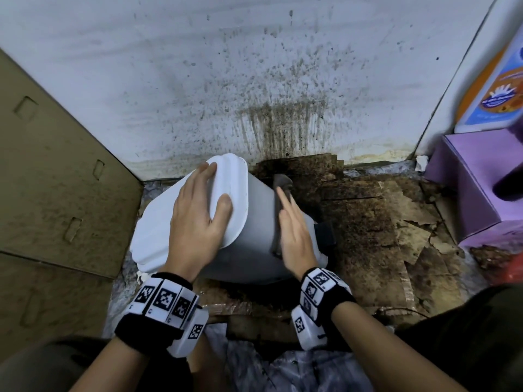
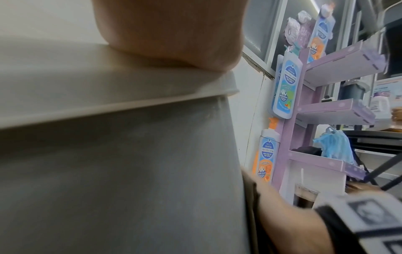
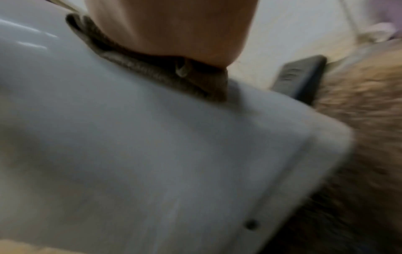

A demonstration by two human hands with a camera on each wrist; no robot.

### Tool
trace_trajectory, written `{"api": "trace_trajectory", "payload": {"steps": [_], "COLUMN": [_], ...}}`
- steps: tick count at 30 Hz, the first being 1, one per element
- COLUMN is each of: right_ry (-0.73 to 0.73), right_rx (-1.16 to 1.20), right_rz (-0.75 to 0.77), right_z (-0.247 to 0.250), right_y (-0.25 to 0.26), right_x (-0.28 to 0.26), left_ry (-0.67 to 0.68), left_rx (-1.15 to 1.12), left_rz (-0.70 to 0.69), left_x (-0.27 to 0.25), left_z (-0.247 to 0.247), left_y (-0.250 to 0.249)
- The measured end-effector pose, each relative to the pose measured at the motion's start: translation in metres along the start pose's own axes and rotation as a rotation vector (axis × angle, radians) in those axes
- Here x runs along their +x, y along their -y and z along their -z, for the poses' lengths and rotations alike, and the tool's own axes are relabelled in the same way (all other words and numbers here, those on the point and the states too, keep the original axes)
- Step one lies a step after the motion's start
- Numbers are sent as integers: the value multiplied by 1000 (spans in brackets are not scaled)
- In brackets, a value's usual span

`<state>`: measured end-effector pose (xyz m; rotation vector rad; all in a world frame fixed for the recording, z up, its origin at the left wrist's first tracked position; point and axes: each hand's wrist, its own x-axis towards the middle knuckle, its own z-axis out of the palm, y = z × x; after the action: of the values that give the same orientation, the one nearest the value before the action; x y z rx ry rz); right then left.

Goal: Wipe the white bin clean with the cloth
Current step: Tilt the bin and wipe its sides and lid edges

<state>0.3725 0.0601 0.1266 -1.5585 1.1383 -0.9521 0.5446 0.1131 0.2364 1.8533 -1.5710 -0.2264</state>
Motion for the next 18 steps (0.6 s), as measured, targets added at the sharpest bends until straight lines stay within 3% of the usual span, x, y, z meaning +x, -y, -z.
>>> {"api": "trace_trajectory", "payload": {"steps": [4,8,12,18], "right_ry": [-16,-44,-52,51], "right_rx": [3,20,63,86], "right_rz": [-253,-306,-214,33], "right_z": [19,15,0,-25], "right_y": [-42,-31,8,79], "right_x": [-8,-4,6,1], "left_ry": [14,-5,-32,-22], "left_rx": [5,10,10,22], "left_rz": [-14,-9,9,-5], "left_x": [-1,1,5,4], "left_z": [-3,-4,-4,-3], "left_y": [-5,-6,-4,-2]}}
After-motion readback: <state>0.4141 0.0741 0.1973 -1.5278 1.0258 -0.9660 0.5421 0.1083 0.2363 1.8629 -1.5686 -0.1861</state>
